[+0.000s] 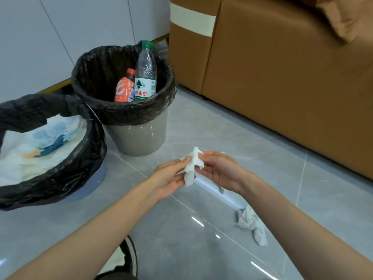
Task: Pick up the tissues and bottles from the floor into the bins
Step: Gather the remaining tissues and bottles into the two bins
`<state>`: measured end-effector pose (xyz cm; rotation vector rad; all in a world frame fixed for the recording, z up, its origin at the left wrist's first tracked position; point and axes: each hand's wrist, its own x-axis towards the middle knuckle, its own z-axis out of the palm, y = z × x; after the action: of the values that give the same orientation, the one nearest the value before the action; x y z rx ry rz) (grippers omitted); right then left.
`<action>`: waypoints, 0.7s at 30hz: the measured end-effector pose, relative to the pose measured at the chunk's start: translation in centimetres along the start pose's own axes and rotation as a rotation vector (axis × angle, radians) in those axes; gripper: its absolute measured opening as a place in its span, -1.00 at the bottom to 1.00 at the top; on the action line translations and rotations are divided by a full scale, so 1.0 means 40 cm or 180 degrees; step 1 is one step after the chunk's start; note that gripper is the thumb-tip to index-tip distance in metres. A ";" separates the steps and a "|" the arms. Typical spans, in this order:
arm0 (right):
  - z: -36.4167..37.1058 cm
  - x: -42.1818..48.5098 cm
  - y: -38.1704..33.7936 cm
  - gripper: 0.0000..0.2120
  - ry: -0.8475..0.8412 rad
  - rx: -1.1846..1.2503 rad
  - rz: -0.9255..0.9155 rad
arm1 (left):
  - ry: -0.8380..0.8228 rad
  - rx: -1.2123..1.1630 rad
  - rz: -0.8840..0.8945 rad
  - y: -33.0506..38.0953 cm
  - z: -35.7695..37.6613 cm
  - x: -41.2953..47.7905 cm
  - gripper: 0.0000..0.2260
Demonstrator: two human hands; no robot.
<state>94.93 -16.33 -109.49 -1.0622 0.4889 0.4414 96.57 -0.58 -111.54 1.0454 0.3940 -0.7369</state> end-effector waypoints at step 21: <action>-0.130 -0.065 0.056 -0.78 -0.0009 -0.1008 -0.0057 | 0.0222 0.1664 0.0724 -0.068 0.021 0.042 -0.84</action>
<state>90.72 -20.37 -111.68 -1.3692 0.4143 0.5154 95.77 -2.73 -113.92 1.5824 0.1352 -0.6112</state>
